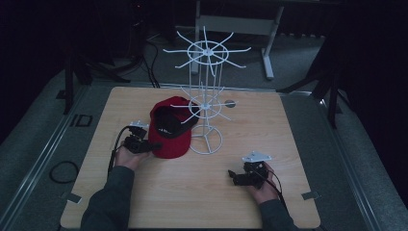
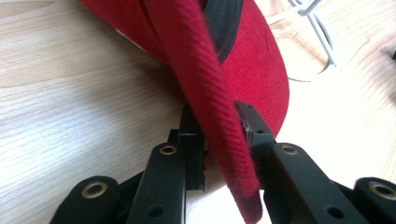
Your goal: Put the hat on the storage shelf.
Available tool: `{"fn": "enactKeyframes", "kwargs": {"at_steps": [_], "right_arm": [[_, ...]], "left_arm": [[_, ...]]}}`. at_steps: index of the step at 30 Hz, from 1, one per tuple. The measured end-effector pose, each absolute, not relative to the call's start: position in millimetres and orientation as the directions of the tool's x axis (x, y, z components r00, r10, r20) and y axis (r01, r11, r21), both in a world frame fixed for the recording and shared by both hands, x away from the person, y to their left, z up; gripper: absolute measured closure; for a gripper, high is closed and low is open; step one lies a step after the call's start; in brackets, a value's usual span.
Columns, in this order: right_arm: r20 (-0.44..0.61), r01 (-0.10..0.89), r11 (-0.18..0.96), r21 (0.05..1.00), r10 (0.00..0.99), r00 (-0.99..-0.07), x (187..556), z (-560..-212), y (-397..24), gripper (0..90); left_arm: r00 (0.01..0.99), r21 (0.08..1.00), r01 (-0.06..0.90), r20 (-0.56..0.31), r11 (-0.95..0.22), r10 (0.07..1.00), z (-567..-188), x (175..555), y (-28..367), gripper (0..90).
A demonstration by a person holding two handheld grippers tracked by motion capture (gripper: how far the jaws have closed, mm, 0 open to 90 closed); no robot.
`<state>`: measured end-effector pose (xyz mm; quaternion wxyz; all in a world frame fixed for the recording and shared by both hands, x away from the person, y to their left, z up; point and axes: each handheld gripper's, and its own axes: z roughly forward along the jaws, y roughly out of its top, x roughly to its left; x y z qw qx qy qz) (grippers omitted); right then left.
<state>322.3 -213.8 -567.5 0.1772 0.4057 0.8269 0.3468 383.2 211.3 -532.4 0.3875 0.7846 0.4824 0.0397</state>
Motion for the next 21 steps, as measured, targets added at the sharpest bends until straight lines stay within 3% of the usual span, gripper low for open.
{"fn": "enactKeyframes", "kwargs": {"at_steps": [9,13,21], "right_arm": [[-0.012,0.548,0.431,0.717,0.794,-0.608,322.3,-567.5,-213.8,12.1],[-0.012,0.548,0.431,0.717,0.794,-0.608,322.3,-567.5,-213.8,12.1],[-0.012,0.548,0.430,0.717,0.794,-0.608,322.3,-567.5,-213.8,12.1]], "left_arm": [[0.500,0.694,0.702,-0.322,-0.158,0.804,-524.9,369.5,229.8,85.6],[0.493,0.720,0.673,-0.262,-0.172,0.830,-517.3,363.2,232.5,85.8],[0.477,0.743,0.651,-0.240,-0.156,0.846,-510.9,358.1,237.3,85.9]]}}
